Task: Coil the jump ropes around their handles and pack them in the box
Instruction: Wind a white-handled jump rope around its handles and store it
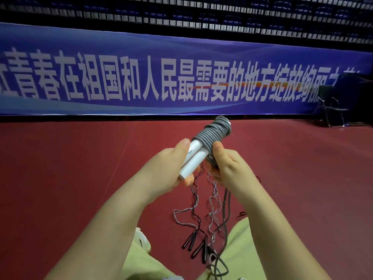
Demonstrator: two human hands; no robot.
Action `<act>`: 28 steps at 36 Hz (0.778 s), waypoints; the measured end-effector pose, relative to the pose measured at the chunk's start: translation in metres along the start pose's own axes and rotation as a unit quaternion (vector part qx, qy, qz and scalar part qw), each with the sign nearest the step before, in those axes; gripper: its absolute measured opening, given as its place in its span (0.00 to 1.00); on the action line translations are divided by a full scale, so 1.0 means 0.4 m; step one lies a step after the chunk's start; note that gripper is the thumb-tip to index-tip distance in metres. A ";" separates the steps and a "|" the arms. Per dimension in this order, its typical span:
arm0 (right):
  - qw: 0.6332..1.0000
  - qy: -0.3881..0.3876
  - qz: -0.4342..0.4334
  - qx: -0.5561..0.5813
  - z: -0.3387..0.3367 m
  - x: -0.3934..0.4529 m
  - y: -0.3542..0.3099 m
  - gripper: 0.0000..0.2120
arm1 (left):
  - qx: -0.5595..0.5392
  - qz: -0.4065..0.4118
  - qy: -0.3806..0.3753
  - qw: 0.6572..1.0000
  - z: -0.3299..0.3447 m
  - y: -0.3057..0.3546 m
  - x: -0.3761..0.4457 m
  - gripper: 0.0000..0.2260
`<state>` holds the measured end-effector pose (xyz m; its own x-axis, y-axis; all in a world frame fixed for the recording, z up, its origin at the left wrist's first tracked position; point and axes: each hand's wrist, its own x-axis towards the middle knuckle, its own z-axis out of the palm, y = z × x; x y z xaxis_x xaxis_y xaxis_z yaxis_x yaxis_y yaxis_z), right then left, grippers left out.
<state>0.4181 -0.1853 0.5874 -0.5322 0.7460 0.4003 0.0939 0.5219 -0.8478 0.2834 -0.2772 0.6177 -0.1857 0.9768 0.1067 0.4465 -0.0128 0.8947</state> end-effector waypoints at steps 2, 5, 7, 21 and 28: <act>1.000 0.002 0.006 -0.002 0.000 0.002 0.003 0.26 | 0.051 0.016 0.022 0.998 0.000 0.003 0.004 0.29; 0.999 0.002 0.016 0.041 0.007 -0.001 -0.002 0.27 | 0.120 0.046 0.059 0.990 0.004 0.012 -0.001 0.26; 0.997 -0.010 0.035 0.064 0.009 0.002 0.004 0.30 | 0.197 0.058 0.075 0.976 0.009 0.017 0.001 0.22; 0.996 -0.049 0.069 0.000 -0.038 -0.001 0.092 0.35 | 0.267 0.009 0.051 0.962 0.024 -0.027 0.018 0.21; 0.983 -0.057 0.166 0.062 0.003 0.022 0.009 0.28 | 0.263 0.071 0.134 0.953 0.003 -0.043 0.041 0.12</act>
<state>0.4126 -0.1773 0.5875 -0.5804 0.8121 0.0601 0.1788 0.1990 -0.9636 0.2737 -0.2609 0.6035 -0.2773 0.8823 0.3803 0.8475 0.0381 0.5295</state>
